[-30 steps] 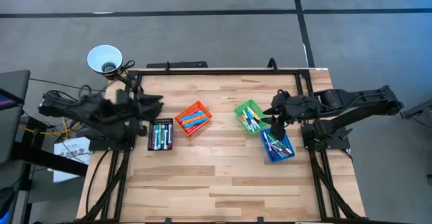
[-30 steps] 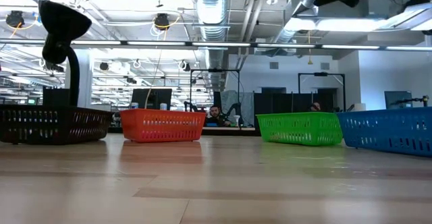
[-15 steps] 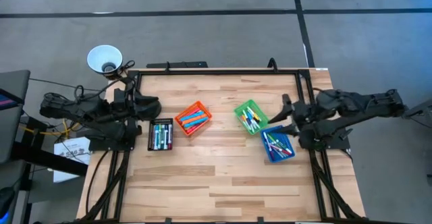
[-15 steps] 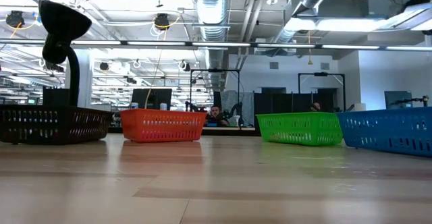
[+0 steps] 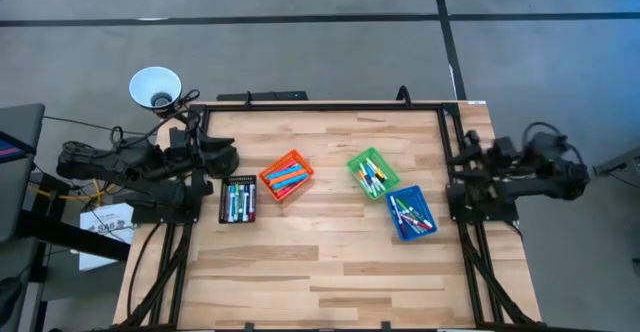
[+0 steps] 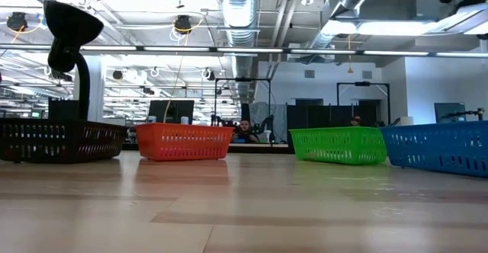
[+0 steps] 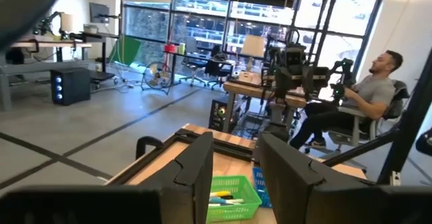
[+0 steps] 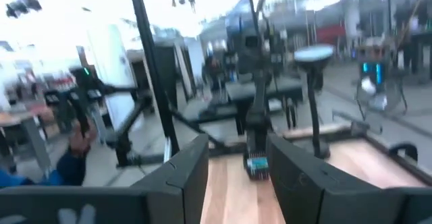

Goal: Pick & Place Markers
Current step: Return to Home Position

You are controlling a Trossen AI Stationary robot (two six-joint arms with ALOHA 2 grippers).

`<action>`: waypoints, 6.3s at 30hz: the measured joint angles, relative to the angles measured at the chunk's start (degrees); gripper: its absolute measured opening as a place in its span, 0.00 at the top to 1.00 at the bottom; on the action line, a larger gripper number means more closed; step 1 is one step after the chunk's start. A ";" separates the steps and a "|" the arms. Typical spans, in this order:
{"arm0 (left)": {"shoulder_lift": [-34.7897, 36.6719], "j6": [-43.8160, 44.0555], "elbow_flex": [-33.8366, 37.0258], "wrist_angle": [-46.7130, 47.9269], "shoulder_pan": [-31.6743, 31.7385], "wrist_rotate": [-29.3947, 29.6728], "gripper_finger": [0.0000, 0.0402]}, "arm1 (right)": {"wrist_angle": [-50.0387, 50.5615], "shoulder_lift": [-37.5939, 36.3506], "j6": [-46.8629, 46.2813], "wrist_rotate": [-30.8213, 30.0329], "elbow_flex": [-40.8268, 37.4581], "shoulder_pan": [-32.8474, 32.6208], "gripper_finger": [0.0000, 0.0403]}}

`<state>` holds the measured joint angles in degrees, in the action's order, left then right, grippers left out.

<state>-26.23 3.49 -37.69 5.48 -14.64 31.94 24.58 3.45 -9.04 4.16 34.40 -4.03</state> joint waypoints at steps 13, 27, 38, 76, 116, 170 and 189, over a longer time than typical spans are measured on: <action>6.78 4.48 5.82 1.49 6.04 10.05 0.71 | 2.10 -0.75 -2.36 -1.92 0.81 -0.07 0.67; 26.04 4.54 11.92 2.15 6.30 -1.91 0.71 | 2.81 -3.18 0.16 -4.66 -2.25 -0.04 0.67; 26.15 2.78 11.74 2.14 6.30 -8.13 0.71 | 1.00 -3.22 0.20 -8.68 -3.40 -0.04 0.66; 23.61 2.97 36.94 -26.34 8.22 -15.47 0.71 | -14.51 -3.22 -1.30 -8.70 -18.68 0.01 0.66; 11.23 5.48 37.35 -31.83 8.97 -15.67 0.71 | -26.34 -3.05 -3.06 -10.14 -34.00 0.00 0.66; 25.96 3.21 37.35 -31.03 8.94 -14.85 0.71 | -26.31 -3.05 -3.02 -10.19 -34.11 0.02 0.66; 26.17 3.21 37.33 -33.43 8.97 -14.82 0.71 | -26.31 -3.09 -3.02 -10.19 -34.11 0.01 0.67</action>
<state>-0.05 6.70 -0.36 -27.94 -5.67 17.12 -1.74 0.36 -12.05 -6.02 0.30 -4.02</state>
